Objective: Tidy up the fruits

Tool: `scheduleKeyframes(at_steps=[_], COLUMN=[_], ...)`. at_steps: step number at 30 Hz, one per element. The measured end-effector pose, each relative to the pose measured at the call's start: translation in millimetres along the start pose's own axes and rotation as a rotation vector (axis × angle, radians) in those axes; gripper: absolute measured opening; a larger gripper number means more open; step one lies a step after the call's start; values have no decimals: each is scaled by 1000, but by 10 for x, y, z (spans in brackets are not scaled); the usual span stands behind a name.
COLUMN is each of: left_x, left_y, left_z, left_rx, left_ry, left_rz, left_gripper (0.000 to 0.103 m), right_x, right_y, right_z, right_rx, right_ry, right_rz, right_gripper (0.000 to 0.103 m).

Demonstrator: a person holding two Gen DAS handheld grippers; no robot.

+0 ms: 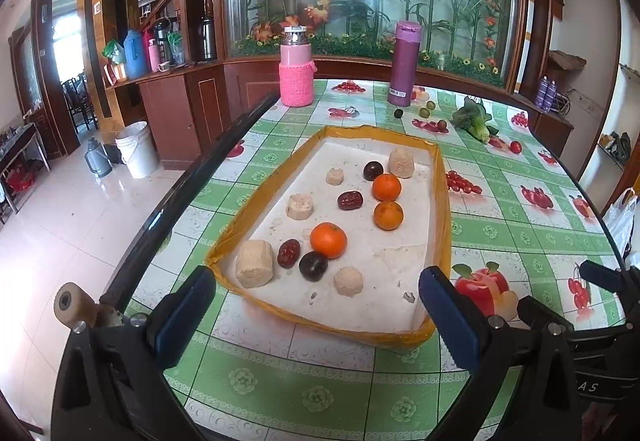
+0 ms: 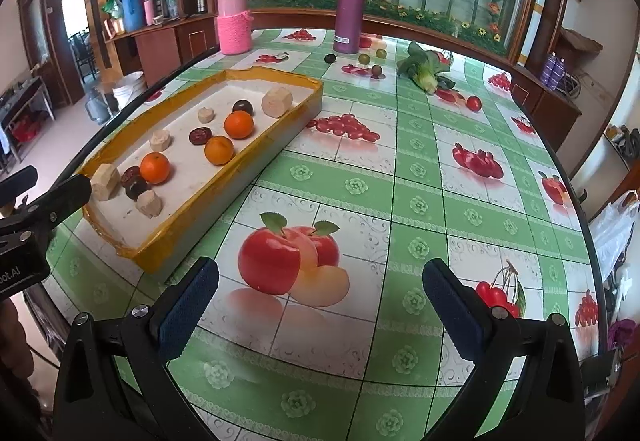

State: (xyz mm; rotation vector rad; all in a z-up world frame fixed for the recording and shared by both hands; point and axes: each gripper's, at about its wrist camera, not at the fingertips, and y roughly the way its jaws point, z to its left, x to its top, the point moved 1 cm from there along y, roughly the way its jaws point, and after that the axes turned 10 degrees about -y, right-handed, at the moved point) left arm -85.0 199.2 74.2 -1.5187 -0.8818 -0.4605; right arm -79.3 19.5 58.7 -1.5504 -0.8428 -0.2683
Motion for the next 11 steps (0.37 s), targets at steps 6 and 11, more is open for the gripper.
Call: scheduleKeyframes(at_steps=[6,11], left_x=[18,9], left_y=[22,39], left_z=[-1,-29], left_rx=[-11,-18], left_ry=[-13,-1], left_rz=[17,37], left_gripper=[103,103], right_x=[-15,-17], right_y=[-16,-23], right_z=[-4,-3], right_rx=[-2,-6], right_ry=[7,6], right_rz=[2,1], right_gripper=[103,103])
